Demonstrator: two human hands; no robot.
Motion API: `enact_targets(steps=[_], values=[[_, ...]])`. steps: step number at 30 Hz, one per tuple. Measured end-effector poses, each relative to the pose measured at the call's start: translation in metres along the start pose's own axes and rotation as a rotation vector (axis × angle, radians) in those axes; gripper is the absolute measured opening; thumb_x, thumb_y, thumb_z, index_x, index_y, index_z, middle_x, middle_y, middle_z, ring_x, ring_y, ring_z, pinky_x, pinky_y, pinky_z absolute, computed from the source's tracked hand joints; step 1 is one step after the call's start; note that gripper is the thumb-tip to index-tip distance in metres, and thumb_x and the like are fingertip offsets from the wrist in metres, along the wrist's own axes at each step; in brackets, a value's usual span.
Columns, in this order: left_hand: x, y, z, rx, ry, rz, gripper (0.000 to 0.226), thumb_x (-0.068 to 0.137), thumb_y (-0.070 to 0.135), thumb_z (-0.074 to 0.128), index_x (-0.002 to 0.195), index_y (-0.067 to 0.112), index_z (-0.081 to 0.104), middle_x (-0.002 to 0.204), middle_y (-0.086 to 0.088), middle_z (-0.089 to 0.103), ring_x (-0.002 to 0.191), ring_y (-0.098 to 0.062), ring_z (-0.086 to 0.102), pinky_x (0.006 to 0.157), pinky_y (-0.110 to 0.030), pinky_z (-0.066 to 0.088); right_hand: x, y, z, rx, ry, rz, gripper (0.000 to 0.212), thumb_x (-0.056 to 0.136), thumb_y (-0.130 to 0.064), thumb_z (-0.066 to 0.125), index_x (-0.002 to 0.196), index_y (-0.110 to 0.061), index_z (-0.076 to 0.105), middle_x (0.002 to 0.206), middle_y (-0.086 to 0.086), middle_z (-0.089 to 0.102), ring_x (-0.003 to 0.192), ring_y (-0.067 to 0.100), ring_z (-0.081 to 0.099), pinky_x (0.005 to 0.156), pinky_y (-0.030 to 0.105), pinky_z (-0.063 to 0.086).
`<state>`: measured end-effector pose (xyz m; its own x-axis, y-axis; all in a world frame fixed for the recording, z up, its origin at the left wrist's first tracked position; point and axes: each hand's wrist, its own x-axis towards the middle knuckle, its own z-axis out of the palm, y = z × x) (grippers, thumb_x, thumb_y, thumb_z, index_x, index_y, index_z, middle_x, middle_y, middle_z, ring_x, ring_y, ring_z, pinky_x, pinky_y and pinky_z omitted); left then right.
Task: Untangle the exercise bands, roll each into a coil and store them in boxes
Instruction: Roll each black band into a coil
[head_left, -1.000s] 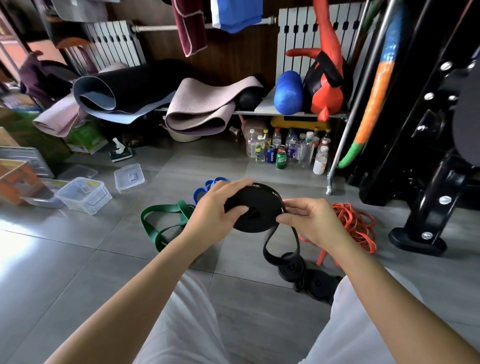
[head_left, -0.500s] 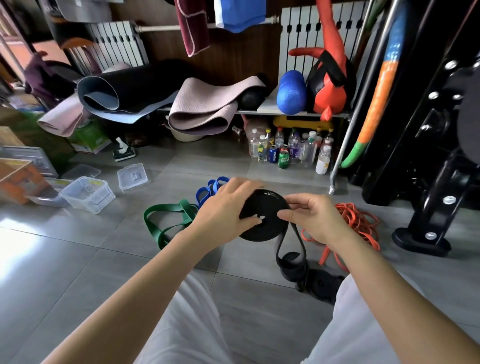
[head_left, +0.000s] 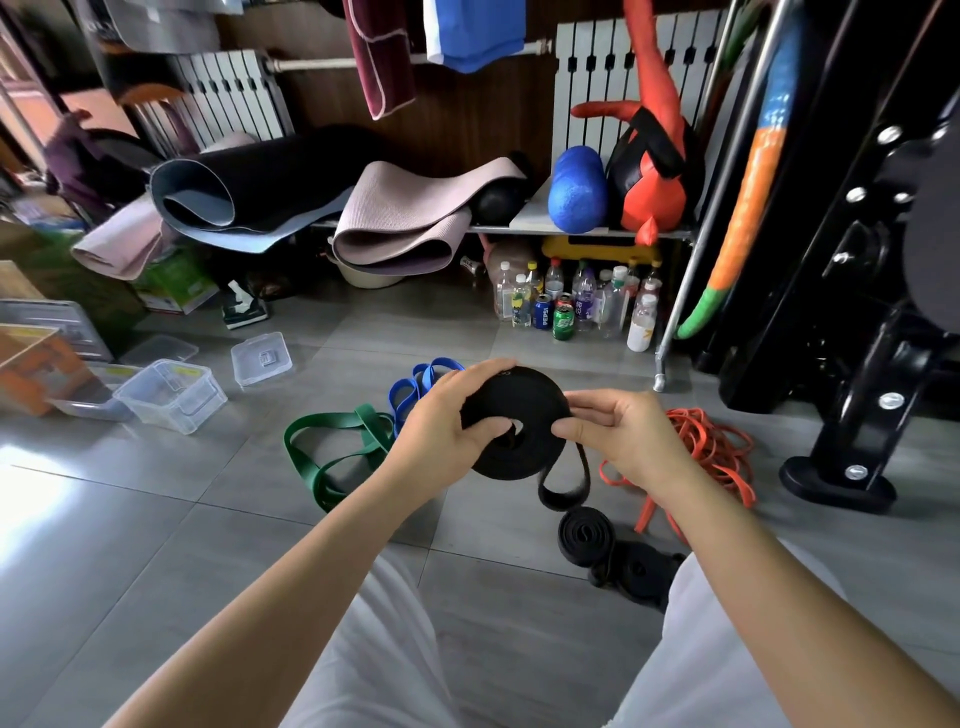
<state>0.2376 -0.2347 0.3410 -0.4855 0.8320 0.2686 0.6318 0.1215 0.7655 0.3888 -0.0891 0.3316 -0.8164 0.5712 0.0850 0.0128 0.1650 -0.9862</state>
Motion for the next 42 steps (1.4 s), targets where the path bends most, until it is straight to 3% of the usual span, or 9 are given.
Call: enact_targets(steps=[4,7,10,14,19,23,29,37,42], values=[[0.001,0.004,-0.001,-0.078,0.031,-0.021,0.065,0.082,0.011,0.069,0.112,0.063,0.043,0.121,0.017,0.053,0.114,-0.006,0.051,0.092,-0.023,0.047,0.0,-0.003,0.001,0.047,0.001,0.01,0.029,0.076,-0.001,0.072,0.086,-0.028,0.068,0.076,-0.014,0.073,0.065,-0.003,0.066,0.046,0.005,0.041],[0.002,0.009,-0.004,-0.014,-0.012,-0.002,0.057,0.083,0.013,0.068,0.121,0.048,0.044,0.124,0.01,0.052,0.116,-0.011,0.049,0.095,-0.03,0.047,0.002,-0.003,0.001,0.017,0.005,-0.004,0.031,0.077,0.0,0.072,0.084,-0.03,0.067,0.075,-0.013,0.073,0.072,0.001,0.069,0.063,0.011,0.051],[0.005,0.017,-0.007,0.283,-0.047,0.04,0.055,0.081,0.028,0.069,0.128,0.032,0.04,0.125,0.006,0.048,0.111,-0.015,0.049,0.085,-0.031,0.047,0.004,-0.003,0.002,-0.002,-0.02,-0.001,0.031,0.077,-0.001,0.071,0.087,-0.03,0.068,0.078,-0.011,0.074,0.078,0.006,0.07,0.075,0.017,0.055],[0.005,0.021,-0.005,0.508,-0.142,0.173,0.062,0.084,0.03,0.064,0.138,0.041,0.033,0.133,0.009,0.043,0.11,-0.016,0.051,0.078,-0.029,0.044,0.007,-0.005,0.005,-0.057,-0.038,0.011,0.027,0.078,-0.002,0.072,0.092,-0.025,0.067,0.087,-0.004,0.073,0.085,0.011,0.069,0.082,0.024,0.055],[0.008,0.018,-0.004,0.266,-0.121,0.071,0.055,0.084,0.019,0.065,0.129,0.044,0.044,0.11,0.013,0.047,0.102,-0.015,0.051,0.078,-0.024,0.043,0.004,-0.01,0.004,0.054,0.011,0.008,0.029,0.075,-0.001,0.072,0.099,-0.017,0.066,0.088,-0.005,0.071,0.08,-0.001,0.068,0.066,0.009,0.05],[0.007,0.014,-0.005,0.051,-0.031,0.013,0.056,0.082,0.014,0.068,0.128,0.04,0.048,0.119,0.007,0.052,0.111,-0.014,0.049,0.093,-0.03,0.046,-0.002,-0.007,0.001,0.116,0.026,0.009,0.024,0.076,-0.001,0.071,0.091,-0.019,0.066,0.085,-0.006,0.073,0.08,0.005,0.07,0.072,0.014,0.052],[0.007,0.014,0.001,-0.127,0.085,-0.018,0.055,0.08,0.008,0.069,0.121,0.04,0.051,0.117,0.017,0.054,0.113,-0.01,0.051,0.092,-0.024,0.046,-0.007,0.0,0.013,0.26,0.18,0.0,0.022,0.078,0.003,0.068,0.091,-0.015,0.067,0.076,-0.009,0.072,0.066,-0.003,0.067,0.054,0.006,0.045],[0.008,0.012,0.009,-0.241,0.161,-0.076,0.058,0.079,0.008,0.07,0.108,0.054,0.048,0.114,0.019,0.055,0.109,-0.009,0.054,0.085,-0.019,0.049,-0.011,0.01,0.021,0.251,0.24,0.051,0.023,0.088,-0.005,0.06,0.11,-0.01,0.062,0.096,0.002,0.07,0.079,0.0,0.065,0.068,0.011,0.05],[0.009,0.008,0.008,-0.222,0.173,-0.101,0.055,0.08,0.01,0.07,0.113,0.049,0.049,0.112,0.024,0.053,0.107,-0.006,0.054,0.079,-0.013,0.048,-0.007,0.008,0.019,-0.039,0.347,-0.003,0.015,0.083,-0.014,0.07,0.092,-0.026,0.069,0.091,-0.006,0.065,0.081,-0.004,0.062,0.074,0.008,0.045]])
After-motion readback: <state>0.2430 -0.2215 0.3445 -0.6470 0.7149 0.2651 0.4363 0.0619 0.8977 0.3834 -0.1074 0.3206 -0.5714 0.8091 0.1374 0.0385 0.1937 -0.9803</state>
